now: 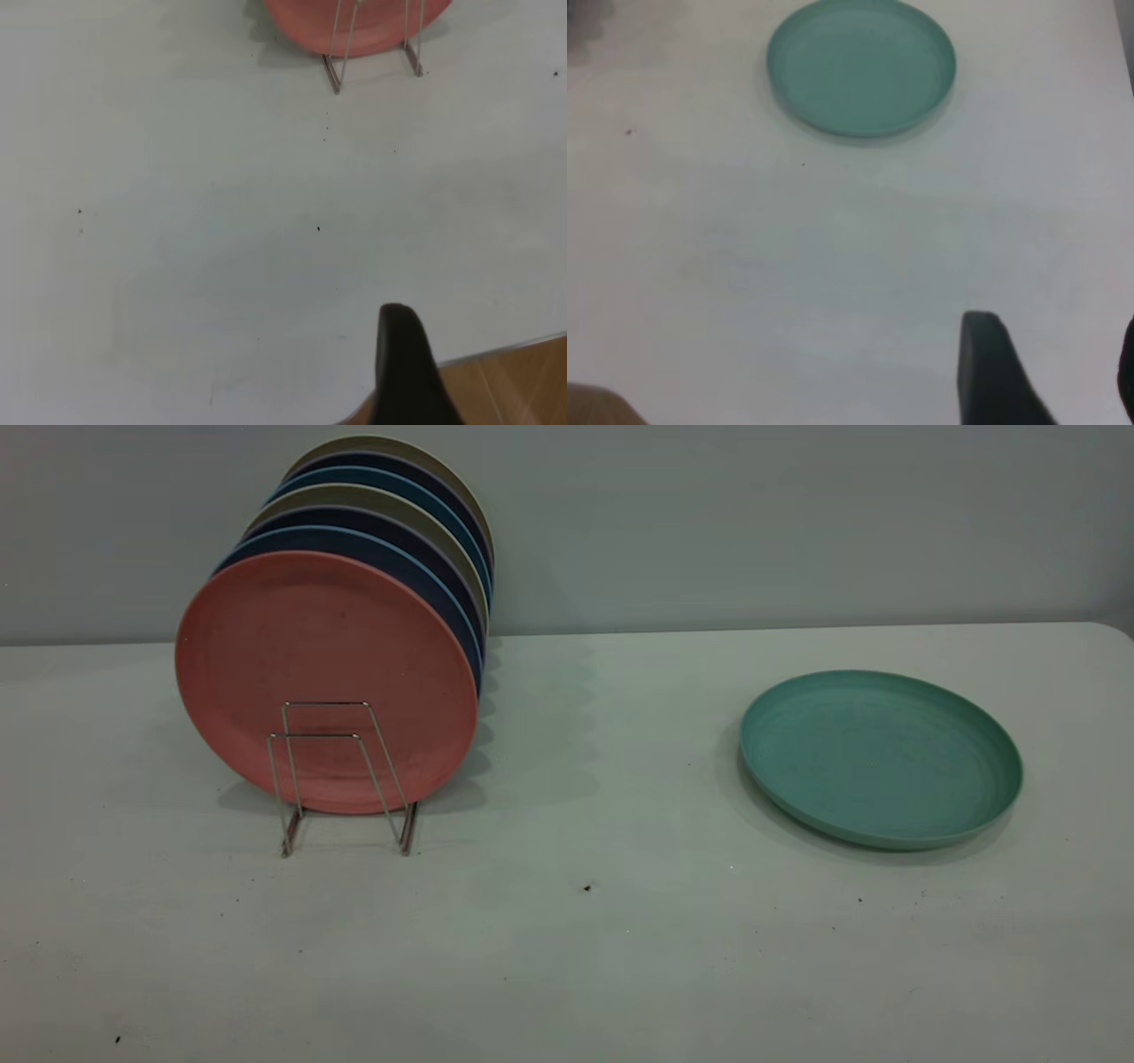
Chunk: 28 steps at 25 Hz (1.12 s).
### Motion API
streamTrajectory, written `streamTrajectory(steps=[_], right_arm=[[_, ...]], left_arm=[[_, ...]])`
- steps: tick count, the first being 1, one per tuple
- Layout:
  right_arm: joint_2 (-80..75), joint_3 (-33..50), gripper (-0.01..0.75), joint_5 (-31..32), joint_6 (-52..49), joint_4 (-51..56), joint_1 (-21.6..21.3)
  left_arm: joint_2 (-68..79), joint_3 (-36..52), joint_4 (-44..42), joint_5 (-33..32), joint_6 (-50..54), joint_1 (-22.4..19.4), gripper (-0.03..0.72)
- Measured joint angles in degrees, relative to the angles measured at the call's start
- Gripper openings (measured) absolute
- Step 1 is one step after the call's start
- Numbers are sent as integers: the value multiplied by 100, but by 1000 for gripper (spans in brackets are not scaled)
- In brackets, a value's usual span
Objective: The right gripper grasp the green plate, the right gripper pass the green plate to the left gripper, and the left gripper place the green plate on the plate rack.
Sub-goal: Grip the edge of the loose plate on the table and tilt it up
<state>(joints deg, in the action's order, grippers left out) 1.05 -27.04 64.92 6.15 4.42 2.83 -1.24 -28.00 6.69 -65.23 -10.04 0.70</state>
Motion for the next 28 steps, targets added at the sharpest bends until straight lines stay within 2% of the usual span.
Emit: streamTrajectory(steps=[23, 26, 28], right_arm=[[0, 0, 363, 0, -6, 0, 0], [-123, -25, 373, -20, -24, 129, 0], [-516, -79, 406, -174, -24, 219, 0]], left_arm=[[0, 0, -6, 17, 74, 0, 474], [146, -112, -27, 58, 317, 0, 497], [497, -288, -87, 128, 552, 0, 526]])
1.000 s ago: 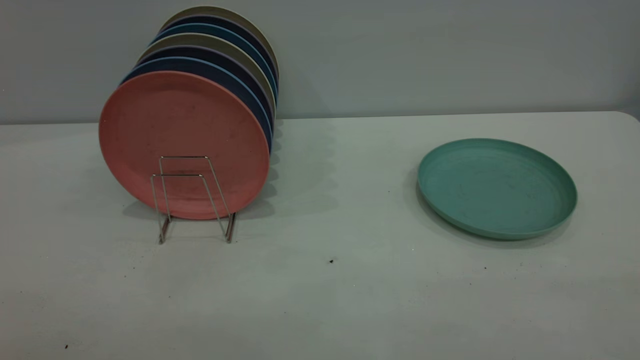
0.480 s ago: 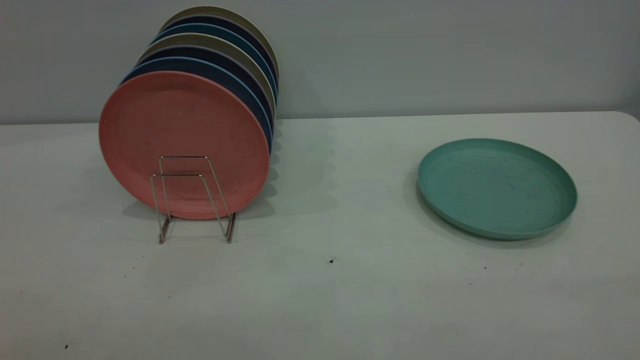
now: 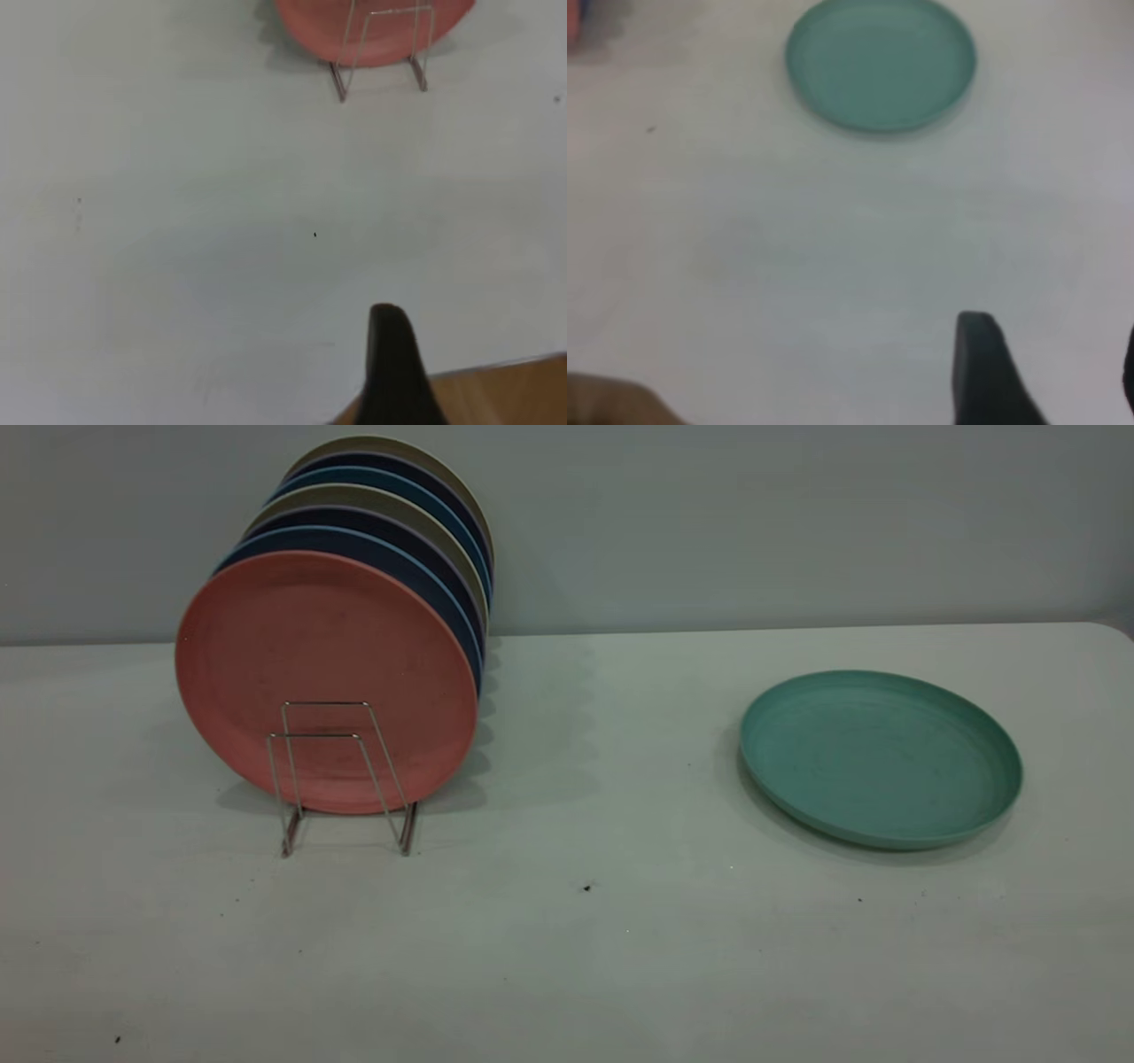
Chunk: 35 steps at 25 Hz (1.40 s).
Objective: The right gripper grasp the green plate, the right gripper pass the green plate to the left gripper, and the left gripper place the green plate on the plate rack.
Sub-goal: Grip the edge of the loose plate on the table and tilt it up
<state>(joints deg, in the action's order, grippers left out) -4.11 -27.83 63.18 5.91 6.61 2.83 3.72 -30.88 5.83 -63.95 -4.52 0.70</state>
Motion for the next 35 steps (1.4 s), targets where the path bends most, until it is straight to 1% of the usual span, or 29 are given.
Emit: streamTrajectory(steps=[2, 4, 7, 9, 14, 17, 20, 23, 27, 31, 35], right_arm=[[-649, -49, 449, -409, 31, 19, 0], [-1363, -84, 497, -913, 75, 42, 0], [-2546, -254, 542, -1567, 160, 184, 0], [-3340, -491, 555, -1854, 215, 310, 0], [-4964, -1092, 560, -2260, 734, 872, 0], [-5824, -1271, 560, -2463, 1348, 1646, 0], [-6679, -1395, 560, -2583, 2249, 2557, 0], [-7485, -1571, 560, -2657, 3085, 3379, 0], [-8550, -1943, 560, -2731, 3719, 4078, 0], [-9350, -2441, 560, -2749, 3923, 4242, -28], [-10003, -2932, 560, -2749, 3951, 4274, -329]], left_arm=[[585, -224, -40, 223, 152, 0, 554], [1261, -447, -52, 634, 183, 0, 570], [2436, -822, -52, 1286, 169, 0, 579], [3257, -1104, -52, 1493, 76, 0, 580], [4904, -1641, -47, 1773, -196, 0, 580], [5820, -1894, 72, 2053, -452, 0, 580], [6619, -2150, 530, 2298, -889, 0, 580], [7367, -2451, 1276, 2433, -1564, 68, 580], [8282, -2859, 2119, 2650, -2336, 483, 580], [9097, -3212, 2714, 3001, -2680, 1090, 580], [9809, -3532, 2959, 3508, -2744, 1611, 580]])
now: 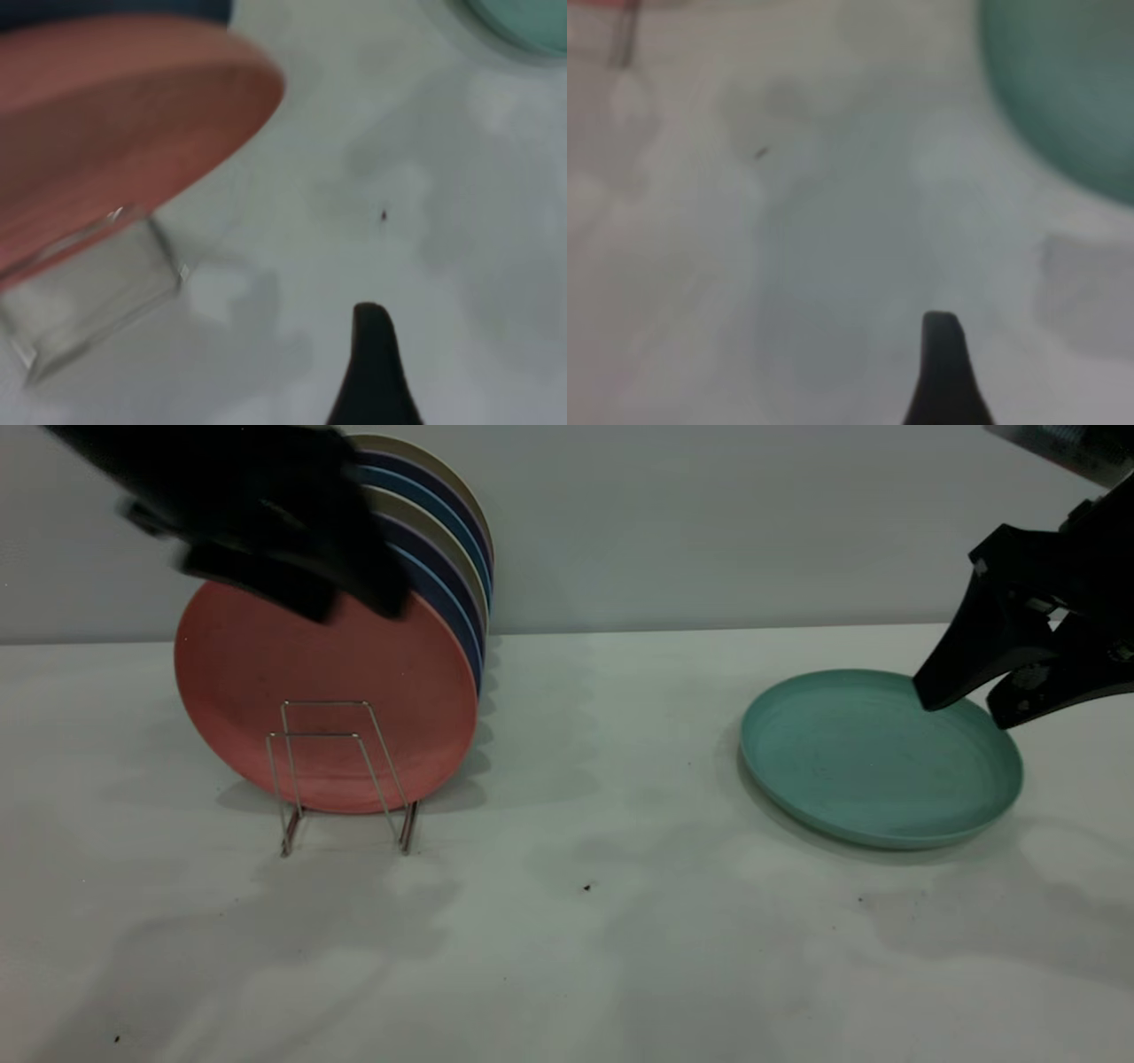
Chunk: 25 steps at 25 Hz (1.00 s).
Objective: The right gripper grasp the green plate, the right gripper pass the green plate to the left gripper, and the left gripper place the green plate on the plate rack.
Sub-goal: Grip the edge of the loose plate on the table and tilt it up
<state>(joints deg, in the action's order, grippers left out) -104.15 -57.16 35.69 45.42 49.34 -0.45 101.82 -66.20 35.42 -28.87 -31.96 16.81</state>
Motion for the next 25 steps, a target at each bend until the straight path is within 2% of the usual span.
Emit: streamTrajectory(steps=[5, 12, 18, 25], right_arm=[[-871, -627, 560, 67, 12, 45, -642], [-2169, -1725, 544, 485, 60, 114, -1309], [-3003, -2475, 541, 676, 166, 269, -1377], [-3395, -2652, 508, 629, 216, 315, -1372]], left_arm=[[765, -284, 79, 403, -7, 373, 572], [1069, -331, 137, 486, -7, 461, 564], [1073, -331, 181, 633, -7, 461, 564], [1073, -331, 191, 628, -24, 461, 564]])
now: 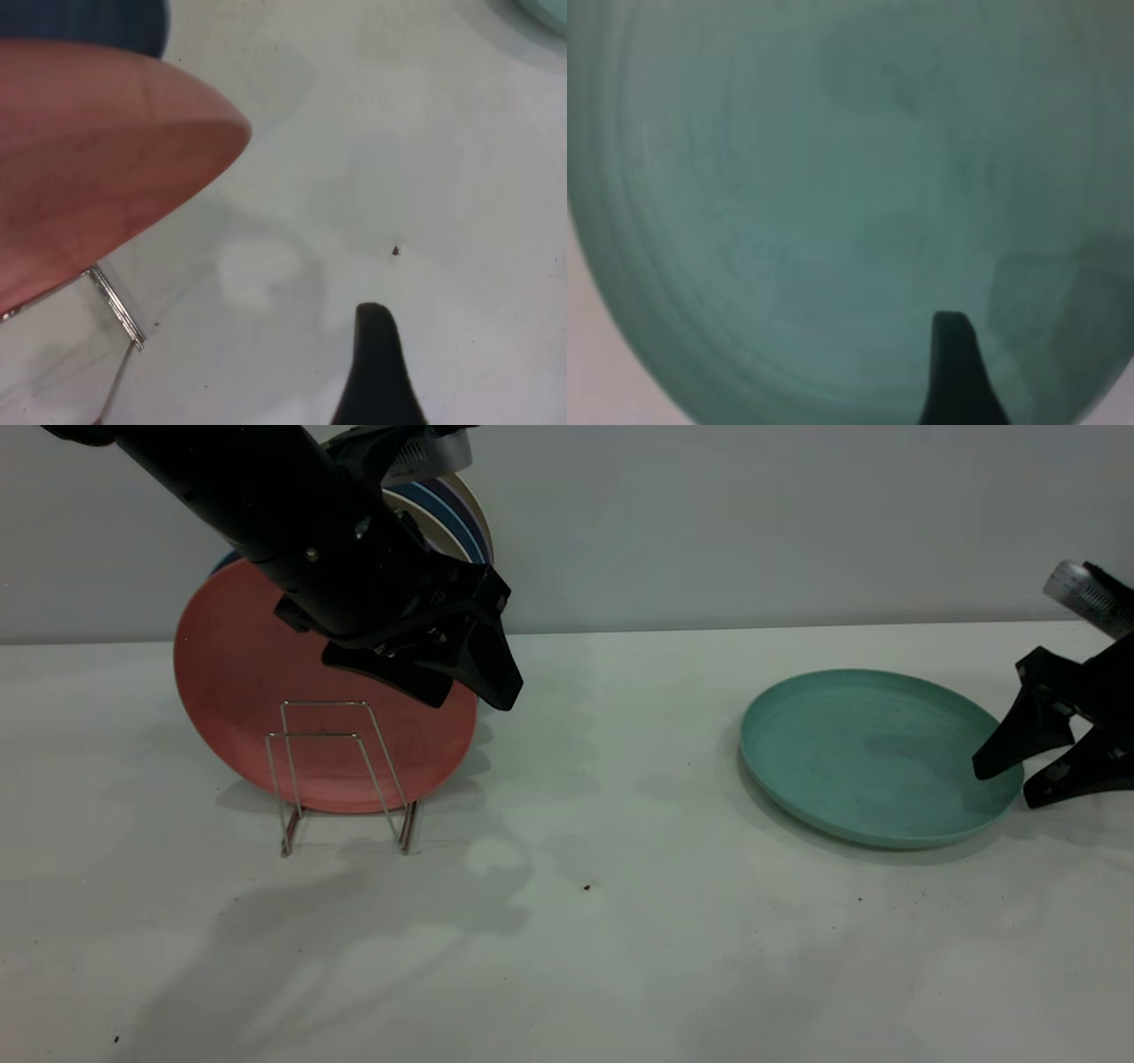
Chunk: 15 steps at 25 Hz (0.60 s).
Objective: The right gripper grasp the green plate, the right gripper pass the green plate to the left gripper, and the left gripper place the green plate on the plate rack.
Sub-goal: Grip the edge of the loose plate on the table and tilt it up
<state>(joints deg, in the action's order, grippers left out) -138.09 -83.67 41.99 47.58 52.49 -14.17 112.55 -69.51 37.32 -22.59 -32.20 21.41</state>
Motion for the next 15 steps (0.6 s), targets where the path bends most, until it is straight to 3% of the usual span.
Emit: streamTrajectory(steps=[4, 8, 10, 13, 15], right_arm=[[-113, -2, 469, -41, 233, 354, 0], [-242, -9, 382, -54, 397, 703, 0], [-298, -40, 298, -132, 404, 809, 0], [-366, -52, 86, -230, 527, 982, 0], [-388, -53, 29, -221, 771, 1080, 0]], left_arm=[[0, 0, 18, 0, 0, 0, 563], [0, 0, 18, 10, 0, 0, 563], [0, 0, 18, 30, 0, 0, 563], [0, 0, 94, 43, 0, 0, 563], [0, 0, 275, 84, 0, 0, 563]])
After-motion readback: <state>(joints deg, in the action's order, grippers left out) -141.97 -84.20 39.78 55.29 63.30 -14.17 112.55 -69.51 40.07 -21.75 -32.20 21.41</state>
